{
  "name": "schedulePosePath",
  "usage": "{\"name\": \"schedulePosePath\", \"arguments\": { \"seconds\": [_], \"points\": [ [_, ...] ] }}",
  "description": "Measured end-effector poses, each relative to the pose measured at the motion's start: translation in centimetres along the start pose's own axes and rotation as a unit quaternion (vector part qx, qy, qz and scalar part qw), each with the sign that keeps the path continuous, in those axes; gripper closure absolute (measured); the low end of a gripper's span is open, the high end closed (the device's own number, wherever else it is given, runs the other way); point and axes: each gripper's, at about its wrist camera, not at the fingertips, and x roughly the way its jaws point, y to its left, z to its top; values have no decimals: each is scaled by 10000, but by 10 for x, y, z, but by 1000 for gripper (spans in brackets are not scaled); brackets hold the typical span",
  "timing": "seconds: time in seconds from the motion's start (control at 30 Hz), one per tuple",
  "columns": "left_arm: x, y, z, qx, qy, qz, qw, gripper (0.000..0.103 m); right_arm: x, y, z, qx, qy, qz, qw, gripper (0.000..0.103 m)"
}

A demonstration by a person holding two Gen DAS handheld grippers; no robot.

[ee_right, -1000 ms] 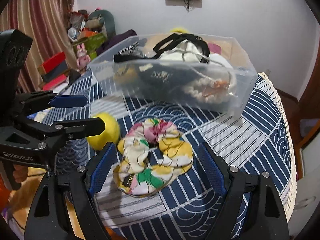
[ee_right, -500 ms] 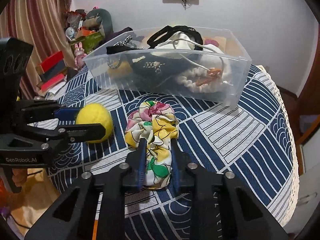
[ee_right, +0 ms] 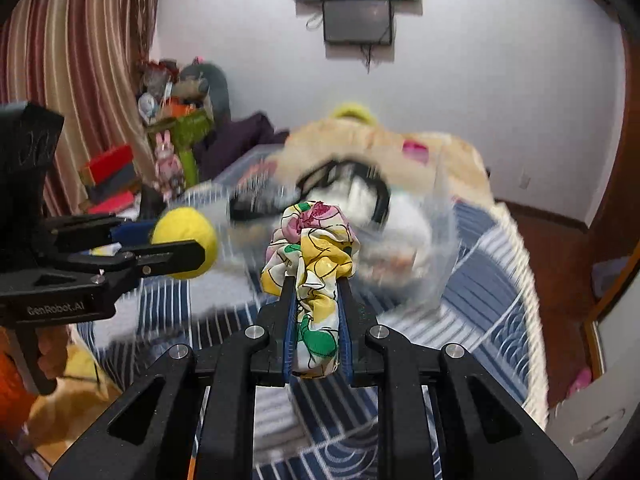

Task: Organize soft objects
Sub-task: 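Drop the ball into the box with the left tool while the right tool drops the scrunchie in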

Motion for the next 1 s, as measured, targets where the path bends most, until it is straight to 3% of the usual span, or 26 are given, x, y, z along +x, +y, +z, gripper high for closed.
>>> {"name": "schedulePosePath", "arguments": {
  "seconds": [0.23,0.37,0.53,0.8,1.0],
  "points": [
    [-3,8,38,-49,-565,205,9982,59,-8,-9,33,219,-576,-128,9980,87],
    [9,8,49,-38,-628,238,9977,59,0,-13,42,373,-663,-193,9969,87],
    [38,8,52,-48,-397,240,9989,59,20,-17,47,492,-518,-263,9971,87],
    [95,12,38,-111,398,81,9991,59,56,-23,39,637,49,-270,9976,87],
    [113,11,30,-124,685,100,9975,59,71,-20,30,465,412,-262,9977,84]
  ]
}}
